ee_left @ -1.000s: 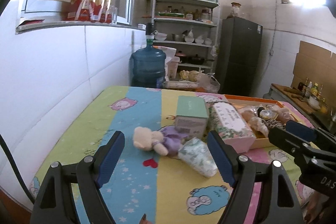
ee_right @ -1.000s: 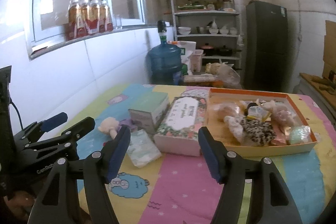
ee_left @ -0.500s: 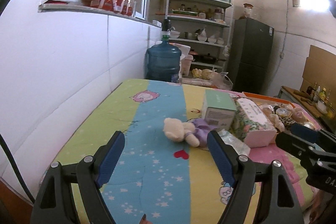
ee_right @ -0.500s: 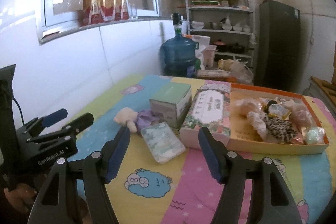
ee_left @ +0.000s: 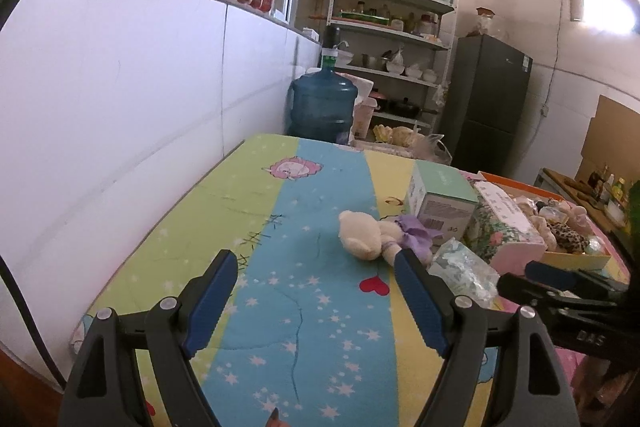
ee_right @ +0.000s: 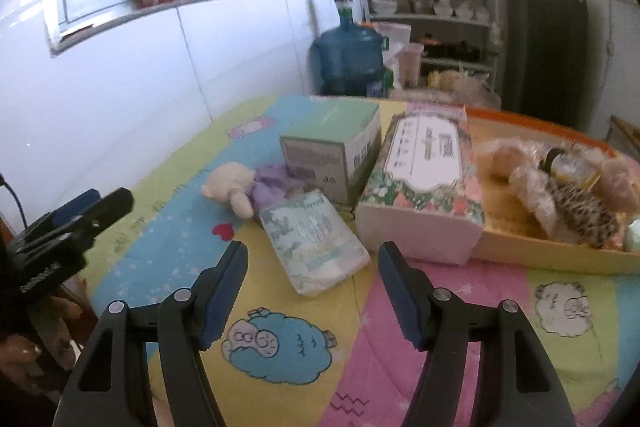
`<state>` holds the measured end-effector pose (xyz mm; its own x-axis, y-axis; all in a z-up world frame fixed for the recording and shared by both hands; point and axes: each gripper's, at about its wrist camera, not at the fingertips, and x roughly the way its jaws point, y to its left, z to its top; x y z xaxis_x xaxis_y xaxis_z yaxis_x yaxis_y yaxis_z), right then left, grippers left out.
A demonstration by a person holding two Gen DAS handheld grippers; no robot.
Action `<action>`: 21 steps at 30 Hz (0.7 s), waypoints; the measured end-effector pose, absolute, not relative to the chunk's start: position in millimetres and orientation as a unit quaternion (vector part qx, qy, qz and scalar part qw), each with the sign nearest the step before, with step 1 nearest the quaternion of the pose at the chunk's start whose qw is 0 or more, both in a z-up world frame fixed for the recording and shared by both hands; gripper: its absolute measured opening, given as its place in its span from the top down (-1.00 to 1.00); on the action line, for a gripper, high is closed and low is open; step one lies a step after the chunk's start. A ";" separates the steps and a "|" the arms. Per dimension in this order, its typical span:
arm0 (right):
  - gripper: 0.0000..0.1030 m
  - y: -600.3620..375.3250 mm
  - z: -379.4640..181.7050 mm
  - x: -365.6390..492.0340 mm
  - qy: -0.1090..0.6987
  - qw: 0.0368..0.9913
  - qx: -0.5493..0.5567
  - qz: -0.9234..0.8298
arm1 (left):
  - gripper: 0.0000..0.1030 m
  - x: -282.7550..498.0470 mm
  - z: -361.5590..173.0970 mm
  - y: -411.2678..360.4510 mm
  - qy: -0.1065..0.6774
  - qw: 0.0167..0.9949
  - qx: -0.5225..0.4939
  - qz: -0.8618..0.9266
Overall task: Organize soft objects
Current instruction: 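Raise both open grippers and move them back toward the remaining items on the quilt, then grasp the purple-dressed bunny with the left gripper while the right grasps the tissue packet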
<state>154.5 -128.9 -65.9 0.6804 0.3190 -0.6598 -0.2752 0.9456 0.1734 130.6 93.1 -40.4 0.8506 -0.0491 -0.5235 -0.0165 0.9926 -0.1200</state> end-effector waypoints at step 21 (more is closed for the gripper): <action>-0.48 -109.6 -81.8 165.8 0.418 0.881 0.013 0.222 | -0.56 157.6 -54.8 104.0 0.291 0.954 -0.073 -0.006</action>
<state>165.8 -109.6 -81.8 0.5524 0.4023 -0.7300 -0.3799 0.9011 0.2091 157.6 104.0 -54.8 0.8301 -0.0549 -0.5550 -0.0301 0.9893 -0.1428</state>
